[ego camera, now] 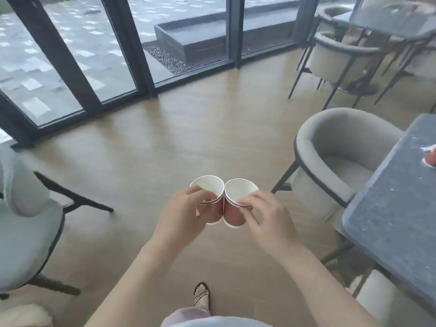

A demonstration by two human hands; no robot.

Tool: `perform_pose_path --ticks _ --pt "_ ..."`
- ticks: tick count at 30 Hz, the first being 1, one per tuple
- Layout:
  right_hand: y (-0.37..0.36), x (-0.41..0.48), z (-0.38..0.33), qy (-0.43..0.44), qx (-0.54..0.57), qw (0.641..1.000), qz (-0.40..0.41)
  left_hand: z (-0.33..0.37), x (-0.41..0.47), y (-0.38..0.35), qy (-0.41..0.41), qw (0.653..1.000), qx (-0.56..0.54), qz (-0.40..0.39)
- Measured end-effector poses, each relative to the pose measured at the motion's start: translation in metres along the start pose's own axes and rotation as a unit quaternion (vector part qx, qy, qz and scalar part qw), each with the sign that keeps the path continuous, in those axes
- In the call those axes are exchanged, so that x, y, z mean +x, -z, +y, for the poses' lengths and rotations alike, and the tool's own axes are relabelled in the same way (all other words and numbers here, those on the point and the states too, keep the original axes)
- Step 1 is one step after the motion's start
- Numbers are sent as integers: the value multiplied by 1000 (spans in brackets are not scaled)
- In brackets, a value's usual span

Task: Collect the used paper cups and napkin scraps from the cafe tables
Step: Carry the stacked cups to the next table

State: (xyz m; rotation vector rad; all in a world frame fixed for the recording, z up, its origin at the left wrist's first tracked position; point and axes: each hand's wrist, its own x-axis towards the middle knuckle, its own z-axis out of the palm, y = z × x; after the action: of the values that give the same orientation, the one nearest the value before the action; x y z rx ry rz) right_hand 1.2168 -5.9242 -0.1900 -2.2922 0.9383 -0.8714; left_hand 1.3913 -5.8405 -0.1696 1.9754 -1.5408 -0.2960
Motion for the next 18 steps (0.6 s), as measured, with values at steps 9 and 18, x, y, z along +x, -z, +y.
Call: perform_pose_path --ticks 9,18 --pt "35 60 71 -147 -91 976 135 27 162 -53 -187 973 -9 -133" --pt "134 67 166 -232 -143 934 229 141 263 -159 -300 931 -43 -203"
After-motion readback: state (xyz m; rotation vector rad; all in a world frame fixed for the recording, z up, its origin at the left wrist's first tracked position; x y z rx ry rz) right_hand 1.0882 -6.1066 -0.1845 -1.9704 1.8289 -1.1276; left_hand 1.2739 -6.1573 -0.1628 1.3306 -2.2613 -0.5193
